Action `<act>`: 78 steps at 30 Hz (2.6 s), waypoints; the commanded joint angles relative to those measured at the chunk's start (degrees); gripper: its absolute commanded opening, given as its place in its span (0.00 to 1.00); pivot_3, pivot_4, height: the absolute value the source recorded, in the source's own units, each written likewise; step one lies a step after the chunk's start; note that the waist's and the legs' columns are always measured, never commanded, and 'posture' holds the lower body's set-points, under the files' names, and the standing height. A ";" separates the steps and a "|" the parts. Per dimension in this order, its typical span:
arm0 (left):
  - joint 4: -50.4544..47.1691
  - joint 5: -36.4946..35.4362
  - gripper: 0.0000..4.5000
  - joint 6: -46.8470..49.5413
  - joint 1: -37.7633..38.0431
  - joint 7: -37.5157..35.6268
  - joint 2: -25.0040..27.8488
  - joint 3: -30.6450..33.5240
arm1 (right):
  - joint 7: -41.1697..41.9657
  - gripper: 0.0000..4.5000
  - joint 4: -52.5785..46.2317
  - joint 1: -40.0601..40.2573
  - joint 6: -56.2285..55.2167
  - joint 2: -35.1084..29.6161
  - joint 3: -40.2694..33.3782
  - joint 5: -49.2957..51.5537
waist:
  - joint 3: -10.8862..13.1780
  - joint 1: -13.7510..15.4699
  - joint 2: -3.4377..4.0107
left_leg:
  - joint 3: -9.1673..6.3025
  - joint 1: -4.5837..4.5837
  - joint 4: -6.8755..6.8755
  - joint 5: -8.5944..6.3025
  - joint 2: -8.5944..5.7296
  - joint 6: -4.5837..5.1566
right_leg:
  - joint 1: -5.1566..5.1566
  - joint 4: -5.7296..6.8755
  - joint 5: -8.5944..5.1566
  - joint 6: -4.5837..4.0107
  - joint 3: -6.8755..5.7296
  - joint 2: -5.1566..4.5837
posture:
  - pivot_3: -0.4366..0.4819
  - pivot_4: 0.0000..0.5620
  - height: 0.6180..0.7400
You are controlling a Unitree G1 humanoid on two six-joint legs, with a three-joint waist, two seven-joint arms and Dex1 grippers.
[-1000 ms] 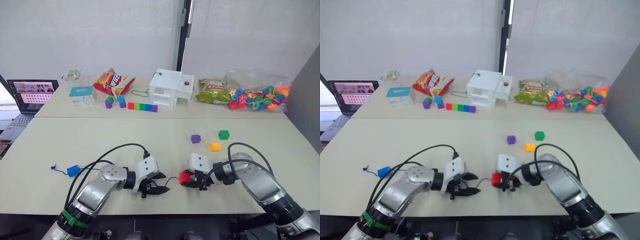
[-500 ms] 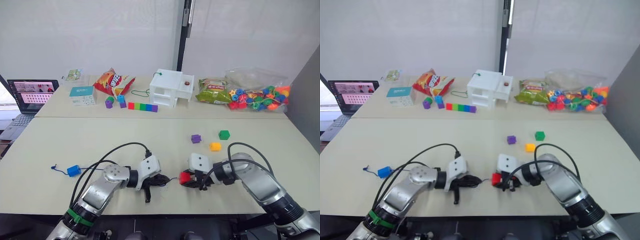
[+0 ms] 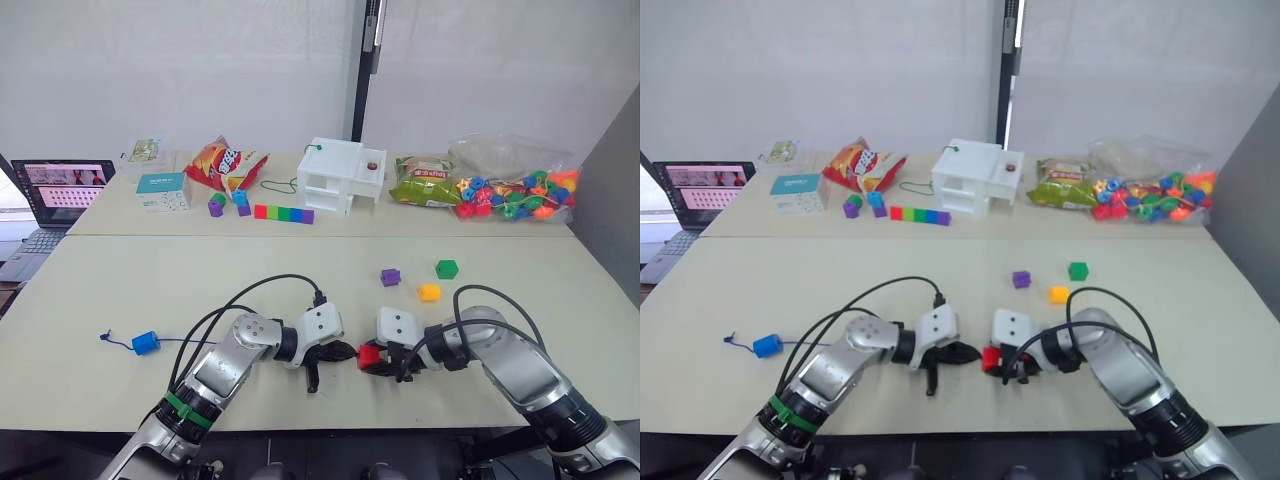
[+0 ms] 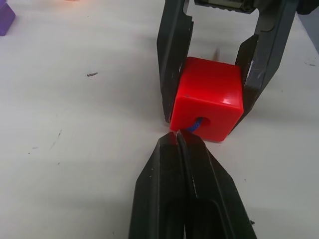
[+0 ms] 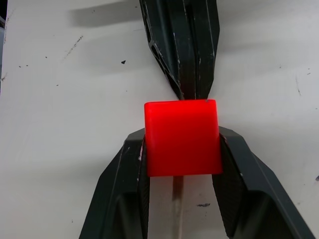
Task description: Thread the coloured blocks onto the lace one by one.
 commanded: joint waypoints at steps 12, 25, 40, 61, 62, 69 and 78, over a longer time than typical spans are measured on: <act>-8.94 -5.86 0.71 3.26 0.84 -4.66 3.73 3.64 | -2.18 0.37 -1.31 1.45 -0.02 0.87 0.48 -0.08 | 0.00 -0.04 0.00 | 0.00 0.01 0.00 0.00 0.02 0.00 | 0.00 0.01 0.00 0.00 0.00 0.00 | 0.48 0.27 1.00; 3.69 1.69 0.77 -4.00 -5.44 -1.88 -3.34 -2.81 | -1.90 0.99 -6.57 6.51 3.00 -6.94 -8.49 4.97 | 0.00 0.64 -0.01 | 0.00 -0.14 0.17 -0.05 -0.06 0.08 | 0.00 -0.07 0.05 0.09 0.00 -0.04 | 0.48 0.27 1.00; 4.35 0.41 0.27 -5.18 -5.13 -7.59 -3.25 -2.99 | -4.14 0.80 -2.56 9.59 -1.07 -5.04 -9.92 6.39 | 0.00 0.16 0.00 | 0.00 -0.14 0.17 -0.05 -0.04 0.08 | 0.00 -0.06 0.05 0.10 0.02 -0.03 | 0.48 0.27 1.00; -0.48 -1.26 0.27 -2.13 -2.25 -8.30 2.62 1.16 | -2.11 0.00 -3.52 8.87 -3.51 -4.99 -7.93 5.84 | 0.00 -0.05 0.00 | 0.00 -0.13 0.15 -0.05 -0.02 0.08 | -0.02 -0.05 0.05 0.10 0.02 0.00 | 0.48 0.27 1.00; -2.08 -2.17 0.27 -1.62 -1.10 -8.61 4.33 2.62 | -2.06 0.00 -3.29 8.64 -3.66 -4.83 -7.64 5.66 | 0.00 -0.34 0.00 | 0.00 -0.11 0.14 -0.05 -0.02 0.08 | -0.03 -0.04 0.05 0.09 0.03 0.00 | 0.48 0.27 1.00; -1.45 -5.53 0.27 -9.63 14.97 -16.40 27.91 18.30 | -1.04 0.00 -1.94 6.58 -4.76 -4.59 -6.75 5.70 | 0.00 -1.57 0.00 | 0.01 0.03 -0.09 -0.03 0.15 0.05 | -0.11 0.00 -0.03 -0.05 0.06 0.04 | 0.48 0.27 1.00; 17.99 -0.67 0.27 -27.15 17.69 -15.41 39.42 23.05 | 0.93 0.00 0.00 4.90 -6.43 -4.35 -5.60 5.49 | -0.09 -1.57 0.16 | 0.12 0.42 -0.27 -0.05 0.18 0.03 | 0.08 0.04 -0.08 -0.17 -0.01 -0.10 | 0.48 0.27 1.00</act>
